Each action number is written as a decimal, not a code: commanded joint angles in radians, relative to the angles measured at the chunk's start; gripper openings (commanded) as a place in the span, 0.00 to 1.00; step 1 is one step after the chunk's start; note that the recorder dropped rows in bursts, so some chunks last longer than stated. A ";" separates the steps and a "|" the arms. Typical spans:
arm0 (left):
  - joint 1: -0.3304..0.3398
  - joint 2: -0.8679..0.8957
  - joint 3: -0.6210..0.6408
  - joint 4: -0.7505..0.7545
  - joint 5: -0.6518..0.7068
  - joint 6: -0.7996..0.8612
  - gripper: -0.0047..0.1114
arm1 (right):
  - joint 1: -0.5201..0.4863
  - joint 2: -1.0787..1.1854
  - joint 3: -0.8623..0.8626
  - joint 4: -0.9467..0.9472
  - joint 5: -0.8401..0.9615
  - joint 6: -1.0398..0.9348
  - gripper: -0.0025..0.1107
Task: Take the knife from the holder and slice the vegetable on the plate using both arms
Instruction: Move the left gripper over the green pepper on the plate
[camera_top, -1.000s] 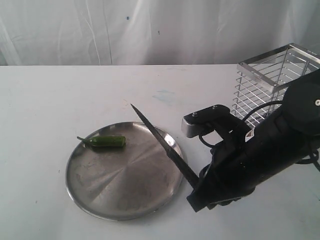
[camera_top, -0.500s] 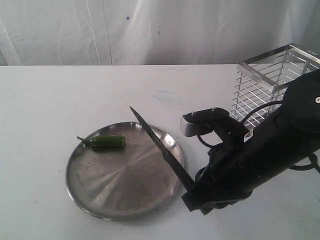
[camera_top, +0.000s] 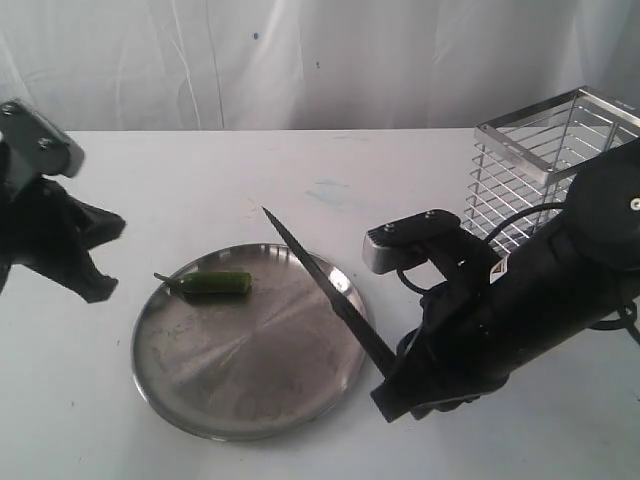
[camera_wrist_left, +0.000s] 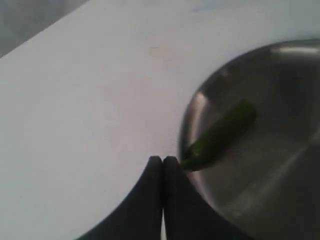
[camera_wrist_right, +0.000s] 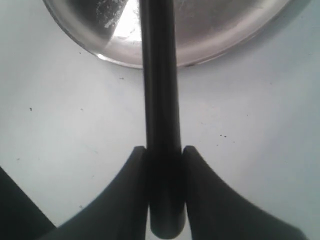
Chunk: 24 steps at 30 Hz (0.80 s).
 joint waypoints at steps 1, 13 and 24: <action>-0.056 0.057 -0.023 0.105 -0.047 0.164 0.04 | 0.003 -0.001 0.004 -0.040 -0.032 0.060 0.02; -0.058 0.153 -0.019 0.101 -0.023 0.610 0.36 | 0.000 -0.001 0.052 -0.044 -0.135 0.074 0.02; -0.058 0.316 -0.019 -0.200 -0.086 0.970 0.63 | -0.002 -0.001 0.052 -0.044 -0.123 0.092 0.02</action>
